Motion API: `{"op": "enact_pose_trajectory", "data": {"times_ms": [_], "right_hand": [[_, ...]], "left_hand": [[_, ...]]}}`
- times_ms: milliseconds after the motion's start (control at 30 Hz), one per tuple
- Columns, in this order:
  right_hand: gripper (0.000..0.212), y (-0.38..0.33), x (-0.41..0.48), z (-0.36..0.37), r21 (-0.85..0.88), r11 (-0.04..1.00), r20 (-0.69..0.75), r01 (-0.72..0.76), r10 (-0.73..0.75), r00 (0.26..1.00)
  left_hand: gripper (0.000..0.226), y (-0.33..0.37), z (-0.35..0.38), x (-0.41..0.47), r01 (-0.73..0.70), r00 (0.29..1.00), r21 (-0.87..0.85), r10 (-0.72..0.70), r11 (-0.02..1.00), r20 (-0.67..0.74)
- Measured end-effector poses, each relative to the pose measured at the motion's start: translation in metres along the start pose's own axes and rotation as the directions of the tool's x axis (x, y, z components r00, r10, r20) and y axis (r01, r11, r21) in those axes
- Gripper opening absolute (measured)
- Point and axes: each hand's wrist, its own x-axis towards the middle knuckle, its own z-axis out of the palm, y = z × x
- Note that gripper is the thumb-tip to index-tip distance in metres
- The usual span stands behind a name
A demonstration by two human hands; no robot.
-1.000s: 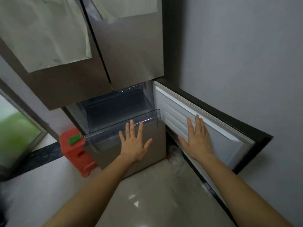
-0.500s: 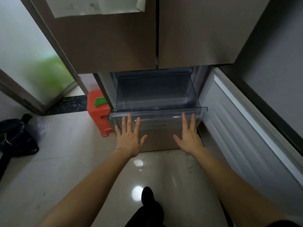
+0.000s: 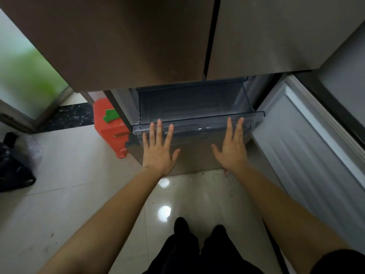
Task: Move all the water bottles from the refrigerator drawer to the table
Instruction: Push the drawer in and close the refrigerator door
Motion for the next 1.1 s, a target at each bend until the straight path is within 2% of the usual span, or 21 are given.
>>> {"op": "enact_pose_trajectory", "data": {"times_ms": [133,233,333,400,467,667,867,967,1100], "right_hand": [[0.077,0.006,-0.004,0.014,-0.007,0.999,-0.14,-0.033,0.032,0.99],[0.07,0.011,-0.004,0.028,-0.032,0.998,-0.138,-0.047,0.042,0.99],[0.073,0.007,0.009,0.034,-0.029,0.999,-0.061,-0.036,0.034,0.998],[0.071,0.0,0.022,0.033,-0.011,0.999,-0.076,-0.031,0.03,0.997],[0.068,-0.006,0.035,0.031,-0.002,0.999,-0.092,-0.036,0.036,0.995],[0.089,-0.006,0.068,0.028,-0.089,0.996,0.061,-0.001,0.007,0.998],[0.108,-0.006,0.106,0.028,-0.18,0.984,0.249,0.006,0.04,0.968],[0.112,-0.002,0.125,0.024,-0.218,0.975,0.267,0.05,0.011,0.964],[0.108,0.003,0.148,0.012,-0.186,0.977,0.297,0.102,-0.043,0.954]], "left_hand": [[0.082,0.004,0.016,-0.011,-0.033,0.995,-0.011,0.032,0.999,-0.099],[0.083,0.005,0.033,-0.02,-0.079,0.997,0.022,0.079,0.997,-0.009],[0.086,0.004,0.031,-0.007,0.009,0.995,0.02,-0.011,1.0,0.103],[0.087,0.001,0.025,0.007,0.061,0.994,0.029,-0.064,0.998,0.091],[0.089,-0.004,0.021,0.017,0.056,0.995,0.041,-0.059,0.998,0.077],[0.101,-0.013,0.019,0.052,0.049,0.99,0.039,-0.054,0.998,0.131],[0.111,-0.014,0.016,0.087,0.091,0.977,0.02,-0.093,0.996,0.193],[0.108,-0.02,0.009,0.103,0.115,0.977,0.002,-0.113,0.993,0.183],[0.107,-0.034,-0.005,0.125,0.101,0.972,-0.039,-0.09,0.994,0.219]]}}
